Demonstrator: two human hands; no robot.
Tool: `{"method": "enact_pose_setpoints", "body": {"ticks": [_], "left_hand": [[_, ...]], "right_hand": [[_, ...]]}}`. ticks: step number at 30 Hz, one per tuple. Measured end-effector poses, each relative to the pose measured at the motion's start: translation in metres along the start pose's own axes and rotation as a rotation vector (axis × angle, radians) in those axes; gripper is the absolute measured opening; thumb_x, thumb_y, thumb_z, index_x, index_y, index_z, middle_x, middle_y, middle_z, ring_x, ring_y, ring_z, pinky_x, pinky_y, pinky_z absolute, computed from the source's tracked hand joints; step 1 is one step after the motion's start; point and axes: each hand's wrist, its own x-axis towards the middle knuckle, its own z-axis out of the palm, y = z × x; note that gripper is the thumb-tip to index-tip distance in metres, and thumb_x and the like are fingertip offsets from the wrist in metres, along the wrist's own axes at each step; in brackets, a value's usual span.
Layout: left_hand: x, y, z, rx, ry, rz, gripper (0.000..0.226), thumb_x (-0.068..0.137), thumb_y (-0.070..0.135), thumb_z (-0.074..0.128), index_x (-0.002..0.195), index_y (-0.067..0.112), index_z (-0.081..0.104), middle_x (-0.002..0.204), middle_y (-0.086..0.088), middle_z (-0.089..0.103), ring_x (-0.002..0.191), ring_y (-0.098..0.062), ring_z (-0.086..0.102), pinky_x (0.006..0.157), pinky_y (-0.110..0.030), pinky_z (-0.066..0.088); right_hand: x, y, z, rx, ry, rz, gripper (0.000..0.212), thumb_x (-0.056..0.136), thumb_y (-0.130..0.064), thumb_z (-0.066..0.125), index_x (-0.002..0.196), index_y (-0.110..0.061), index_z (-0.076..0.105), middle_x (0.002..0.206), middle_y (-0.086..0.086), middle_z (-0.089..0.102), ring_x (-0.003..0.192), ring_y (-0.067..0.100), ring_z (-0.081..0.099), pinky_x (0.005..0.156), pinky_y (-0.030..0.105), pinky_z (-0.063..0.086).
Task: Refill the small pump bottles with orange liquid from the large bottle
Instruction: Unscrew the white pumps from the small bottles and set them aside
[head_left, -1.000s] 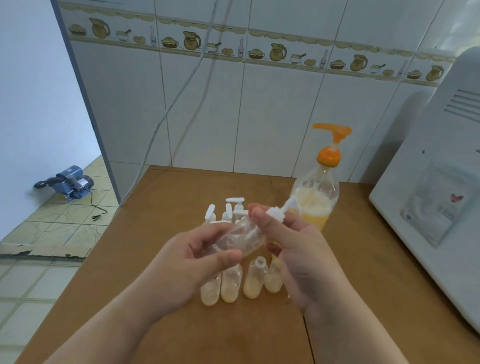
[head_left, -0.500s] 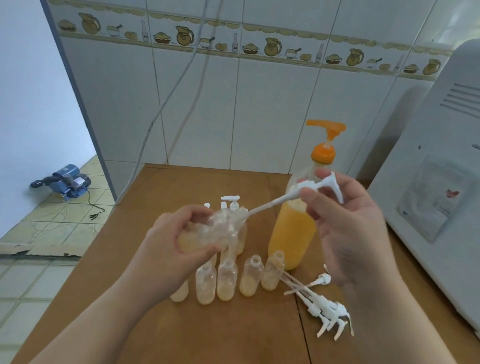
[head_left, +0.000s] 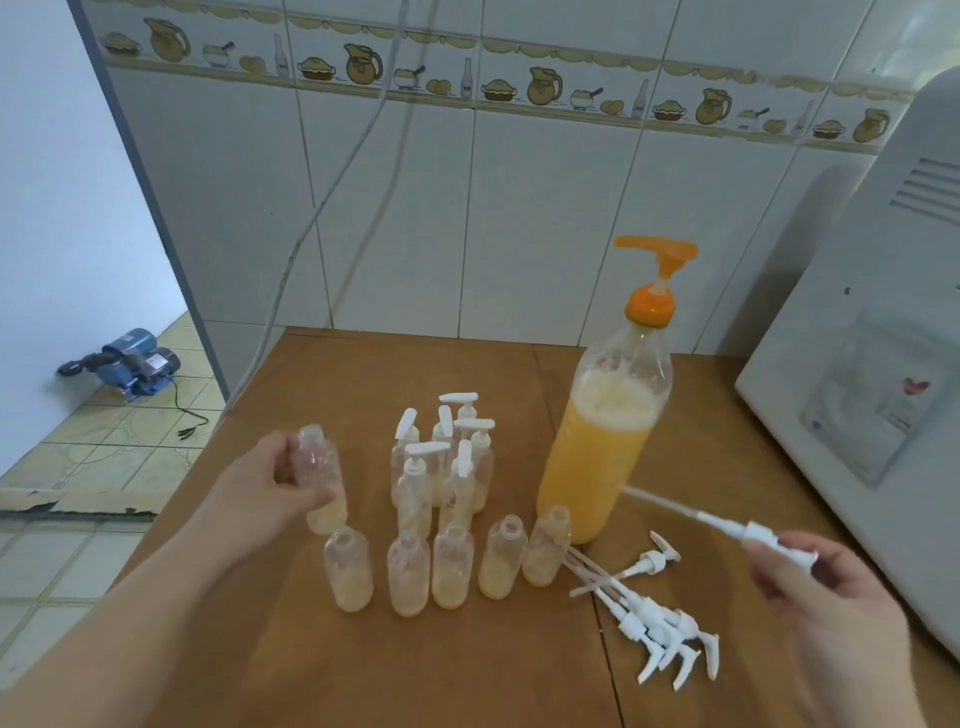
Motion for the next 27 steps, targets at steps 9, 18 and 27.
{"method": "enact_pose_setpoints", "body": {"ticks": [9, 18, 27], "left_hand": [[0.019, -0.029, 0.017, 0.125, -0.319, 0.005, 0.034, 0.072, 0.004, 0.072, 0.096, 0.025, 0.061, 0.093, 0.0, 0.069, 0.085, -0.01, 0.063, 0.065, -0.012, 0.047], [0.067, -0.024, 0.006, 0.004, -0.331, -0.042, 0.035, 0.091, 0.0, 0.052, 0.112, 0.028, 0.053, 0.108, 0.01, 0.063, 0.101, -0.009, 0.059, 0.087, -0.032, 0.049], [0.115, -0.015, 0.024, -0.025, -0.766, -0.081, 0.058, 0.084, -0.007, 0.059, 0.112, 0.042, 0.05, 0.125, 0.008, 0.057, 0.119, -0.012, 0.05, 0.105, -0.039, 0.04]], "right_hand": [[-0.002, 0.076, 0.017, -0.561, -0.049, -0.036, 0.019, 0.074, -0.007, 0.077, 0.075, -0.022, 0.065, 0.088, 0.004, 0.061, 0.075, 0.017, 0.052, 0.074, 0.029, 0.038], [-0.001, 0.087, 0.019, -0.826, -0.239, -0.237, 0.011, 0.081, -0.019, 0.072, 0.09, -0.025, 0.068, 0.098, -0.01, 0.061, 0.102, 0.013, 0.051, 0.092, 0.035, 0.041], [-0.015, 0.073, 0.013, -0.735, -0.11, -0.384, 0.038, 0.078, -0.01, 0.074, 0.079, -0.044, 0.056, 0.088, -0.019, 0.058, 0.093, 0.007, 0.051, 0.083, 0.031, 0.041]]}}
